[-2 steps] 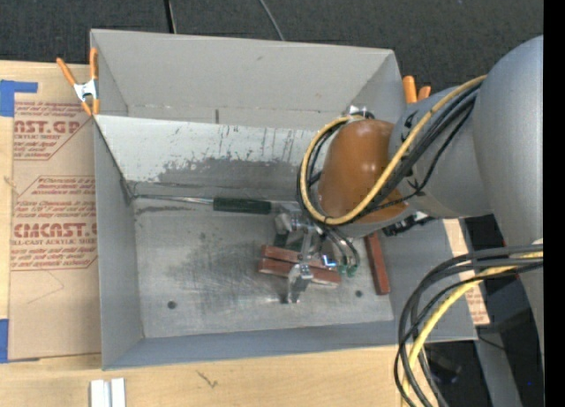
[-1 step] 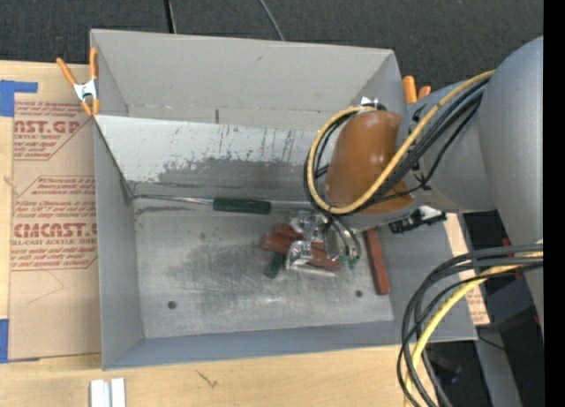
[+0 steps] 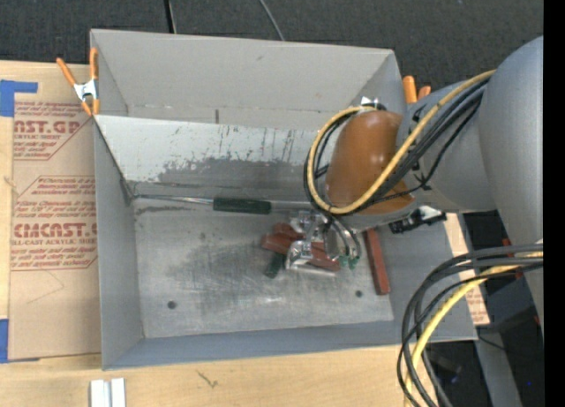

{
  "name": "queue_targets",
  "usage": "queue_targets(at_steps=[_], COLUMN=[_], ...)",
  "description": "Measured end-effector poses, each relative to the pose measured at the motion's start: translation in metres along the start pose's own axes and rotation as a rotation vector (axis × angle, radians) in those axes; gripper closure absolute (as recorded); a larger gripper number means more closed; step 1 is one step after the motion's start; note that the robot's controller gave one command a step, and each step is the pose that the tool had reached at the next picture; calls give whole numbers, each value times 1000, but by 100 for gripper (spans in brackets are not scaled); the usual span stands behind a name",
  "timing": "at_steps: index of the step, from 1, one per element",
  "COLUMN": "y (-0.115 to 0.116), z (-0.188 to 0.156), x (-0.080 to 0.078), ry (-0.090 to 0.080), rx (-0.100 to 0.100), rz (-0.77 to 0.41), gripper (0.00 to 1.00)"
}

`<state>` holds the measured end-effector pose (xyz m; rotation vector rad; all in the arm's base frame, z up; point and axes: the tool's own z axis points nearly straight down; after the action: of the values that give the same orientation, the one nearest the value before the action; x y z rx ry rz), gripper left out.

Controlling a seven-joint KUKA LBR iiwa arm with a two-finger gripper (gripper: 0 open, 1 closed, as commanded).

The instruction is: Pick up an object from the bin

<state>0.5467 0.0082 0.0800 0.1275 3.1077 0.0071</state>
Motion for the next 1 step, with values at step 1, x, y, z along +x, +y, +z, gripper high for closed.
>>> queue_targets(at_steps=[1], y=[0], z=[-8], x=[3], ry=[20], rx=[3], rz=[-1], gripper=[100])
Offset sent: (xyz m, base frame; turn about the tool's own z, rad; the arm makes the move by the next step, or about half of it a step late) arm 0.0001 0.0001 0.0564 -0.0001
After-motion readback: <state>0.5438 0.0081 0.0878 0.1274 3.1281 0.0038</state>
